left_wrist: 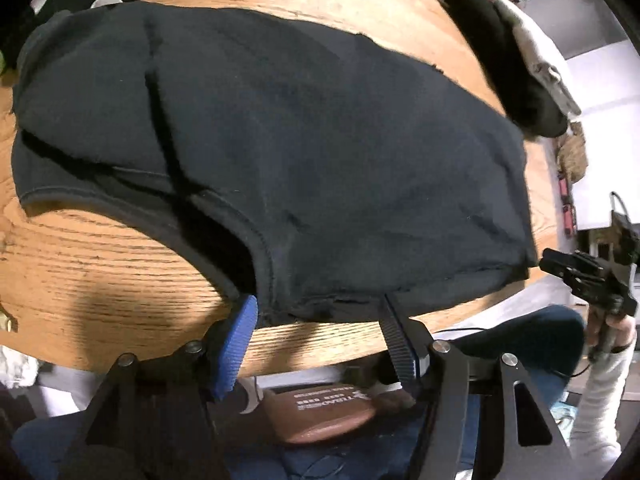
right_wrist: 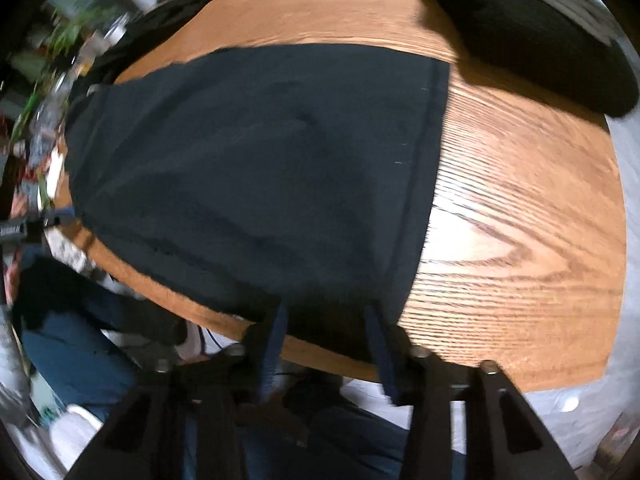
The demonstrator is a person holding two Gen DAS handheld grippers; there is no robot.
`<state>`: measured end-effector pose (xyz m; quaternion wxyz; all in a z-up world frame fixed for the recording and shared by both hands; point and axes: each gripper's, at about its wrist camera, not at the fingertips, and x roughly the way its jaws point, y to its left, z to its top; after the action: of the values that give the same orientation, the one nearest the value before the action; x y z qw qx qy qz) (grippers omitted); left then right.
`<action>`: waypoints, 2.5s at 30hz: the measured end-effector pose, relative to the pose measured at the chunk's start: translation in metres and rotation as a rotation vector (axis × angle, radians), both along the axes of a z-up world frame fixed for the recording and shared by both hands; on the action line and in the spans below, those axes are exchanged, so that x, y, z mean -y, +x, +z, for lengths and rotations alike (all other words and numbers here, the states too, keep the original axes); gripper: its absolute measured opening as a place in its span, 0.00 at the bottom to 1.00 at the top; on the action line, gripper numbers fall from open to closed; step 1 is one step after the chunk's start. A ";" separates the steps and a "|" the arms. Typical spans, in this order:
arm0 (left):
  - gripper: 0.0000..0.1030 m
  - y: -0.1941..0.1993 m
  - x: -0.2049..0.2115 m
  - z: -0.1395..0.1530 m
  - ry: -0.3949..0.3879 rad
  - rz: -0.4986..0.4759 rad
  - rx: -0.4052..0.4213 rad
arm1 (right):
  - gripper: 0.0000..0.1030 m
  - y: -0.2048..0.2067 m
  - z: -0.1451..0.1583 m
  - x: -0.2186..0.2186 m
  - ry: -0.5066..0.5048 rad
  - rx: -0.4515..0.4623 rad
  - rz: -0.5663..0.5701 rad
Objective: Fold clothes
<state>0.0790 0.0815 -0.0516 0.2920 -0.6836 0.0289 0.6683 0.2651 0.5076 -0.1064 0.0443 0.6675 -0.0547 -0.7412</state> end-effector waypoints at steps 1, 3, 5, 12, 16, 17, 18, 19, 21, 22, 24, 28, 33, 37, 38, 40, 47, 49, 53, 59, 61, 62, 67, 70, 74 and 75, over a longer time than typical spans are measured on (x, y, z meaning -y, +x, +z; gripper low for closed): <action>0.62 0.000 -0.002 -0.002 -0.004 -0.003 0.002 | 0.38 -0.001 0.000 0.009 0.007 -0.004 0.035; 0.62 0.000 -0.006 -0.003 -0.002 -0.004 0.002 | 0.38 -0.006 -0.001 0.028 0.006 0.002 0.091; 0.58 -0.001 -0.008 -0.002 0.014 -0.003 0.002 | 0.33 -0.011 -0.003 0.045 0.009 0.004 0.145; 0.02 -0.002 -0.008 0.010 0.133 -0.046 0.031 | 0.26 -0.022 -0.010 0.106 0.073 0.010 0.371; 0.00 -0.005 -0.009 0.016 0.191 -0.048 0.040 | 0.25 -0.011 -0.013 0.109 0.098 0.021 0.414; 0.00 -0.006 -0.006 0.019 0.193 -0.048 0.038 | 0.24 -0.013 -0.014 0.109 0.102 0.024 0.421; 0.00 -0.007 -0.002 0.022 0.195 -0.047 0.035 | 0.23 -0.016 -0.016 0.111 0.108 0.026 0.428; 0.00 -0.008 0.001 0.025 0.197 -0.047 0.032 | 0.23 -0.021 -0.019 0.113 0.113 0.029 0.434; 0.00 -0.012 0.006 0.023 0.146 -0.032 0.016 | 0.22 -0.027 -0.027 0.108 0.118 0.036 0.453; 0.00 -0.015 0.008 0.021 0.103 -0.016 0.006 | 0.21 -0.028 -0.029 0.110 0.123 0.039 0.464; 0.01 -0.018 0.015 0.015 0.062 0.014 0.014 | 0.14 -0.030 -0.031 0.112 0.139 0.047 0.479; 0.07 -0.018 0.028 0.003 0.034 0.032 0.059 | 0.02 -0.039 -0.028 0.106 0.137 0.042 0.459; 0.26 -0.010 0.025 -0.005 0.042 0.005 0.098 | 0.01 -0.041 -0.006 0.102 0.097 0.014 0.458; 0.33 -0.010 0.022 -0.006 0.054 0.006 0.106 | 0.01 -0.030 0.006 0.109 0.066 0.010 0.489; 0.34 -0.010 0.021 -0.007 0.056 0.007 0.108 | 0.01 -0.027 0.004 0.112 0.063 0.017 0.500; 0.35 -0.011 0.020 -0.008 0.059 0.013 0.115 | 0.01 -0.023 -0.005 0.118 0.064 0.037 0.514; 0.36 -0.014 0.016 -0.012 0.038 0.014 0.119 | 0.30 -0.027 -0.013 0.113 0.034 0.006 0.424; 0.36 -0.015 0.013 -0.012 0.034 0.021 0.113 | 0.33 -0.028 -0.010 0.111 0.037 -0.002 0.416; 0.36 -0.020 0.021 -0.007 0.028 0.064 0.080 | 0.38 -0.025 -0.013 0.114 0.041 -0.009 0.412; 0.36 -0.028 0.023 -0.010 0.024 0.080 0.078 | 0.40 -0.021 -0.026 0.121 0.044 -0.001 0.396; 0.36 -0.024 0.015 -0.008 0.033 0.042 0.064 | 0.40 -0.022 -0.030 0.124 0.042 -0.001 0.387; 0.34 -0.021 0.011 -0.007 0.038 0.022 0.056 | 0.40 -0.022 -0.033 0.125 0.041 -0.001 0.383; 0.10 -0.010 0.003 0.012 0.094 -0.050 -0.004 | 0.40 -0.023 -0.039 0.128 0.046 -0.006 0.364; 0.10 -0.016 0.011 0.021 0.130 -0.031 -0.002 | 0.39 -0.024 -0.043 0.132 0.046 -0.012 0.369; 0.10 -0.020 0.017 0.034 0.175 -0.010 0.007 | 0.38 -0.029 -0.044 0.138 0.026 -0.002 0.400; 0.10 -0.020 0.016 0.036 0.179 -0.009 0.006 | 0.38 -0.030 -0.044 0.141 0.026 -0.001 0.411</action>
<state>0.0592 0.0650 -0.0156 0.3549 -0.6567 -0.0289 0.6648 0.2351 0.3669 -0.1503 0.1861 0.6649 0.0922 -0.7175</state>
